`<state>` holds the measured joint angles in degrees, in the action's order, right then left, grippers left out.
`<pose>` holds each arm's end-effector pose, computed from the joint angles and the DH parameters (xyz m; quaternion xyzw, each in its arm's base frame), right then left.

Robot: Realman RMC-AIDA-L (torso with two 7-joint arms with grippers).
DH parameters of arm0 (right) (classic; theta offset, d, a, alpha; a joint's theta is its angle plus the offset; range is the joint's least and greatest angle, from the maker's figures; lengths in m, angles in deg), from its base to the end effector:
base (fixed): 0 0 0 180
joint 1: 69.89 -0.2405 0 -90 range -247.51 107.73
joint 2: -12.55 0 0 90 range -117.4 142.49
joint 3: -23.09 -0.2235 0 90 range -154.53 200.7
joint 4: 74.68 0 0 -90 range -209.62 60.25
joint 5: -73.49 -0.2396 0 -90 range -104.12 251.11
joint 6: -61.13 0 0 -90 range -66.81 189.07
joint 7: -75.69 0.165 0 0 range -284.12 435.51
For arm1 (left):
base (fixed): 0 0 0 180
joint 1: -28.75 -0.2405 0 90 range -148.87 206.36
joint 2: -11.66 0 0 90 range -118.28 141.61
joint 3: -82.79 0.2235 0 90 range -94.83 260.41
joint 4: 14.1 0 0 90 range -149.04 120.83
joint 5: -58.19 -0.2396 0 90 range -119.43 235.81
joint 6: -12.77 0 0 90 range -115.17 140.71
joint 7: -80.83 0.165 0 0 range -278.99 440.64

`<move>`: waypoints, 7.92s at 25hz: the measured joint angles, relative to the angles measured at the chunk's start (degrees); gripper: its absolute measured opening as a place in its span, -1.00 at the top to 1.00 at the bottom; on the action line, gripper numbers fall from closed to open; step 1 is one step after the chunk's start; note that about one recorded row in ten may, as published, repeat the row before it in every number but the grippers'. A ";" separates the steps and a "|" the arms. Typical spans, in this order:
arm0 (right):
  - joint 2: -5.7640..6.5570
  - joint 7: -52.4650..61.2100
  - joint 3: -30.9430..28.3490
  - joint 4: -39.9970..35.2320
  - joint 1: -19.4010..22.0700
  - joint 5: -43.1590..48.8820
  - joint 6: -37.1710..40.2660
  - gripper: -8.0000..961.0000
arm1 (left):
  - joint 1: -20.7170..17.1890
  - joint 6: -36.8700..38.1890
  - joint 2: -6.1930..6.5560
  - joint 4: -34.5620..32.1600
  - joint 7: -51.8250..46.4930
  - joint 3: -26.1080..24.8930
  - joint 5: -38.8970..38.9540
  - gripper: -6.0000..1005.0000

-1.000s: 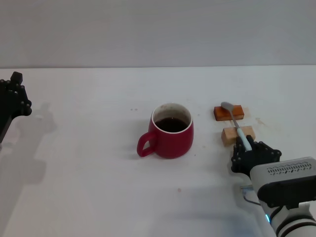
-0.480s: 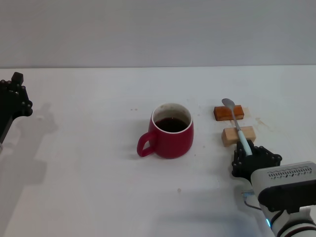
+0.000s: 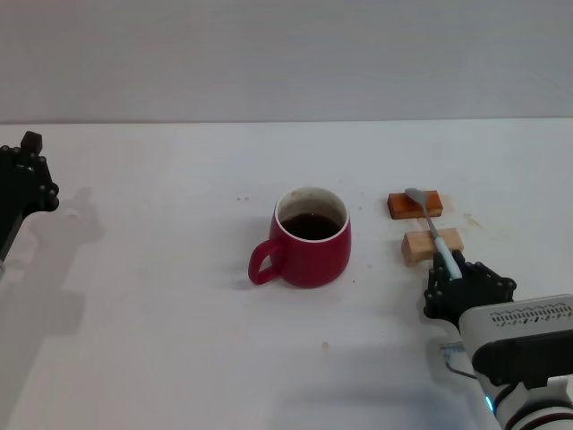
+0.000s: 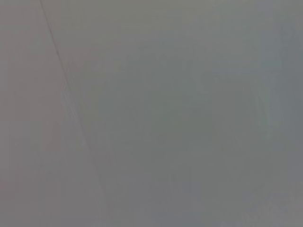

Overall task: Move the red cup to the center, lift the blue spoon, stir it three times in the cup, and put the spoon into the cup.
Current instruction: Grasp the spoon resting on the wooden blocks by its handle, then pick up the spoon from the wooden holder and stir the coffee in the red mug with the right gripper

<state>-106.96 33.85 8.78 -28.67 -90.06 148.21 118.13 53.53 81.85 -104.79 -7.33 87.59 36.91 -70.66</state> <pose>0.2487 0.2849 -0.1450 -0.7392 0.3152 0.1545 0.5747 -0.3368 0.3512 0.0094 -0.7152 -0.1128 -0.1968 0.6611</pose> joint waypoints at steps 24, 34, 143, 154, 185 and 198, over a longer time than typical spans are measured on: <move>0.16 0.01 0.17 0.67 0.44 1.40 1.50 0.64 | -0.35 0.26 0.00 -0.02 0.01 0.00 0.00 0.99; 0.24 0.00 0.78 0.92 1.00 2.70 3.98 0.64 | -0.43 0.26 0.00 -0.10 0.01 0.00 0.00 0.99; 0.35 9.08 0.04 -0.23 1.88 6.66 3.44 0.71 | -0.58 1.13 -0.69 -0.80 0.13 -0.14 0.00 0.99; 2.52 2.34 -2.77 7.88 2.74 7.99 10.75 0.71 | -0.08 -1.36 -1.28 -0.81 0.24 -2.12 0.52 0.99; 20.81 -11.49 -28.23 54.75 24.02 29.22 -33.78 0.71 | -0.83 -2.56 -1.90 0.24 3.70 -11.99 0.69 0.98; 9.70 -13.27 -41.90 56.07 32.58 40.67 -50.07 0.71 | -1.94 -2.56 -2.10 1.56 3.70 -12.05 0.70 0.98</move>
<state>-97.26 20.58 -33.12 27.40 -57.48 188.88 68.06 51.59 79.30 -106.90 -5.78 91.28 24.87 -69.95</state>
